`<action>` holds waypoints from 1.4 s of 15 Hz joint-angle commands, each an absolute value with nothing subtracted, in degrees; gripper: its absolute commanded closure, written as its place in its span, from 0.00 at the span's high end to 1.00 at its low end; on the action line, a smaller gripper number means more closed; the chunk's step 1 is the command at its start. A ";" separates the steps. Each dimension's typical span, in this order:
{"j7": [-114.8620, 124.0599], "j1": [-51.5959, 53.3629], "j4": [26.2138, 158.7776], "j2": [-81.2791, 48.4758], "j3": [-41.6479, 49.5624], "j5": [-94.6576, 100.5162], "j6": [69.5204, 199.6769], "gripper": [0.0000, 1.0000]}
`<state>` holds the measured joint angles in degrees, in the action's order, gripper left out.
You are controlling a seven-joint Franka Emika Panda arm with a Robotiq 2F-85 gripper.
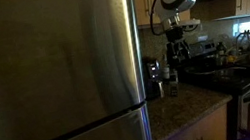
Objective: Close the air fryer
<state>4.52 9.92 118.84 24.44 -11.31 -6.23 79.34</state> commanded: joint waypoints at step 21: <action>26.96 5.70 127.81 19.83 -14.26 2.01 111.54 1.00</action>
<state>24.58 7.68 125.24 23.54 -13.31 -0.14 104.52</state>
